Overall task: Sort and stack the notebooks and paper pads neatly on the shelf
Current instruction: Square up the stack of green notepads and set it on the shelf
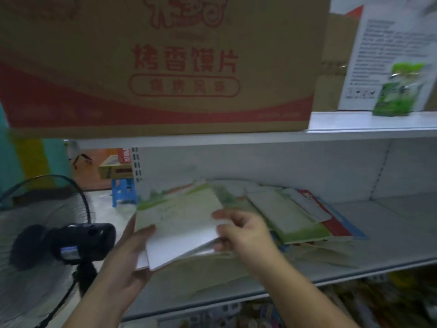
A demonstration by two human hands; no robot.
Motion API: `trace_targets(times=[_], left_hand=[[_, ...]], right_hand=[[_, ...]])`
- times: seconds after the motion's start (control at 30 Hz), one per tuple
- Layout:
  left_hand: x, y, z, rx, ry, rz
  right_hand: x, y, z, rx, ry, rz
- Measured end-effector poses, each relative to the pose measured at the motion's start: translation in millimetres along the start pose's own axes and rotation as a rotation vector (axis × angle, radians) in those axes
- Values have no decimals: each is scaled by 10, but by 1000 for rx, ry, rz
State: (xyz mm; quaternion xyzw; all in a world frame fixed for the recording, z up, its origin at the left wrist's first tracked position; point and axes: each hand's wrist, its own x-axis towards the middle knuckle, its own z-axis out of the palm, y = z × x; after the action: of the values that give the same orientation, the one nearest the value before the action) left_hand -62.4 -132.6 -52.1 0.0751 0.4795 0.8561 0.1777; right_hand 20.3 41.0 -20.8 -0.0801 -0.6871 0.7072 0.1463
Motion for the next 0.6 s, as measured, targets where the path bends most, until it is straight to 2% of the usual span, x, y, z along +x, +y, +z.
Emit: trace_targets(times=[0.07, 0.13, 0.2, 0.27, 0.3, 0.37, 0.43, 0.53, 0.6], left_hand=[[47, -34, 51, -9, -21, -5], [79, -76, 86, -12, -54, -20], [99, -127, 157, -6, -77, -30], [114, -188, 225, -2, -72, -38], [112, -208, 263, 12, -67, -39], [123, -229, 302, 22, -89, -43], [126, -223, 307, 5, -108, -57], [124, -211, 318, 8, -124, -99], [111, -191, 340, 3, -149, -109]], right_hand=[[28, -10, -152, -86, 19, -5], [150, -2, -429, -256, 172, -24], [336, 69, -780, -678, 331, 12], [471, 181, -1042, -1101, 274, 167], [528, 241, -1130, -1208, 218, 245], [600, 308, -1210, -1272, 180, 300], [608, 310, -1212, -1304, 174, 279], [576, 307, -1198, -1446, 150, 196], [549, 264, -1232, -1432, 215, 130]])
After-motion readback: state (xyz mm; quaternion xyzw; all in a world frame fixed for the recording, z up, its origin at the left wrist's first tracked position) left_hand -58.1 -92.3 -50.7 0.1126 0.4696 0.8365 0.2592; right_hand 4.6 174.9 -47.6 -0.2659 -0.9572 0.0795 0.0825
